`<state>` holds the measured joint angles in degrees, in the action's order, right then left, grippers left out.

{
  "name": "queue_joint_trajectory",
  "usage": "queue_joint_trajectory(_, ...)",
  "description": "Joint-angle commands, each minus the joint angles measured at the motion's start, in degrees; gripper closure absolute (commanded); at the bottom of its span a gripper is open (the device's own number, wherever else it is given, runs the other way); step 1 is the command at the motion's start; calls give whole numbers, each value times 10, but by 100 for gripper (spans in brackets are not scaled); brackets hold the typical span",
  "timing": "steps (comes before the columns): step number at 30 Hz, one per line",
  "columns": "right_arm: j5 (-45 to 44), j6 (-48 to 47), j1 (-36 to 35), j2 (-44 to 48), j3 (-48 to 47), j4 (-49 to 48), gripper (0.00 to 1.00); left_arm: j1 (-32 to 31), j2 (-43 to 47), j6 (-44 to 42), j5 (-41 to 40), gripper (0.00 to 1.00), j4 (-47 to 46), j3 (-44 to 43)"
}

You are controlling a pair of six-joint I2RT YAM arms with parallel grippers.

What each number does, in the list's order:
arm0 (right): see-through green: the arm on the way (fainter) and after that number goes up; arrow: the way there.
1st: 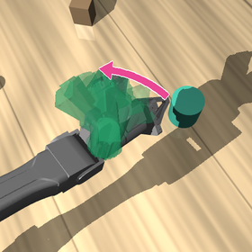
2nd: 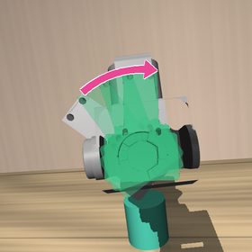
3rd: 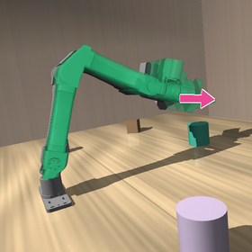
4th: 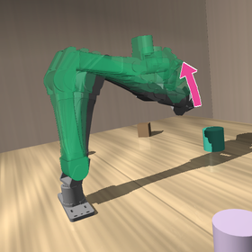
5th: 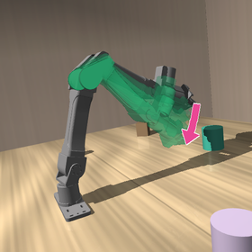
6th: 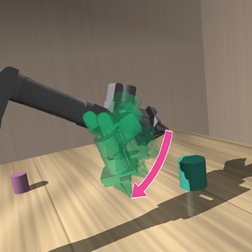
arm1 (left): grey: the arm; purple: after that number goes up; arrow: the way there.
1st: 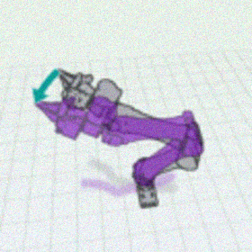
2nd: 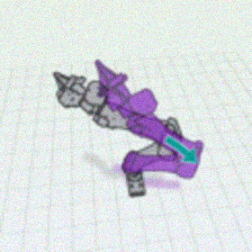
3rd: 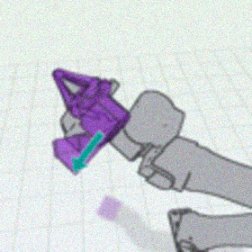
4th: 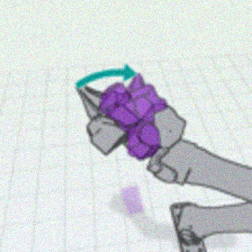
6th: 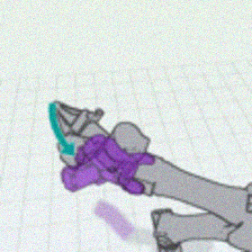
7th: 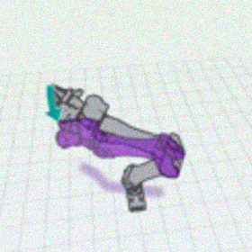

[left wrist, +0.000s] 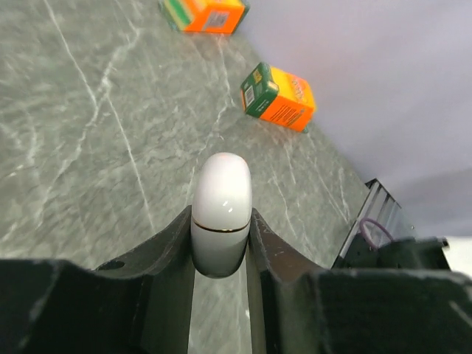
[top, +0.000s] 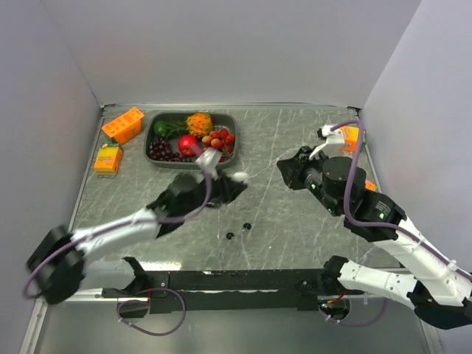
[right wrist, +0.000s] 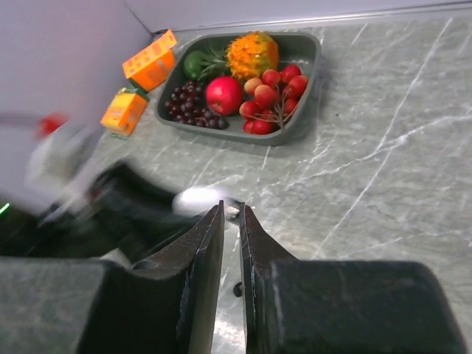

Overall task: Insert the wireless bluetooth earbuds into the charging case
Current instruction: Close the charging case, then place the charging case at the center of the board.

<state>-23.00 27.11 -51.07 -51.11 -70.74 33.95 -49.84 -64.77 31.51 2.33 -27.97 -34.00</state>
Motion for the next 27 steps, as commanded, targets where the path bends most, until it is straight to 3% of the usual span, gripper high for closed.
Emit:
queue_joint_trajectory(1,24,34,4,-26,38,8,77,26,-180,80,130,99,127,-166)
queue_joint_trajectory(9,39,37,12,9,92,0,77,61,-444,129,209,99,150,-359)
queue_joint_trajectory(15,31,28,14,35,104,8,77,71,-583,149,248,99,196,-499)
queue_joint_trajectory(23,32,29,15,57,117,22,76,76,-636,162,240,98,228,-542)
queue_joint_trajectory(27,30,28,15,62,116,24,76,77,-643,166,236,87,236,-536)
